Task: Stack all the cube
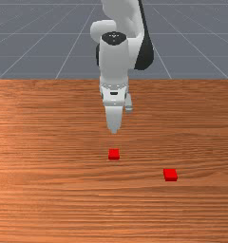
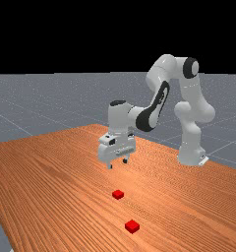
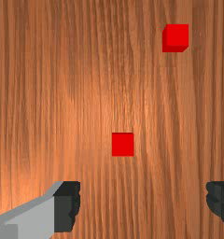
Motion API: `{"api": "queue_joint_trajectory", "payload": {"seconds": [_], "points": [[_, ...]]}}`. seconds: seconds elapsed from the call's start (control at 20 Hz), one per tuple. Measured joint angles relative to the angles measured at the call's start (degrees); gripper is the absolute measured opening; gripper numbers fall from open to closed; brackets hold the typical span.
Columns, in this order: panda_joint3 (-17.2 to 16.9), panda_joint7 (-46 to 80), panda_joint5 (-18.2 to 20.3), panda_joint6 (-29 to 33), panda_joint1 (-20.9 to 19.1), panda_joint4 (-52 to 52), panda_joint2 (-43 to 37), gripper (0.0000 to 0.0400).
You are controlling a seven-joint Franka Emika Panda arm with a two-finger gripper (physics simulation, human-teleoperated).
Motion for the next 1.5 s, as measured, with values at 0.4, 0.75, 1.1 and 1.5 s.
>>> {"api": "queue_joint_trajectory", "payload": {"seconds": [0.4,0.75,1.1,1.5], "points": [[-6.66,25.49,2.97,-14.96,-1.15,-0.1,-6.91,0.0087],[-11.97,69.28,14.73,-25.7,-2.06,3.98,-5.72,0.0003],[-11.45,74.04,15.91,-23.56,-0.95,4.27,-6.05,0.0346],[-8.56,77.07,16.08,-7.94,3.95,5.39,5.6,0.0399]]}}
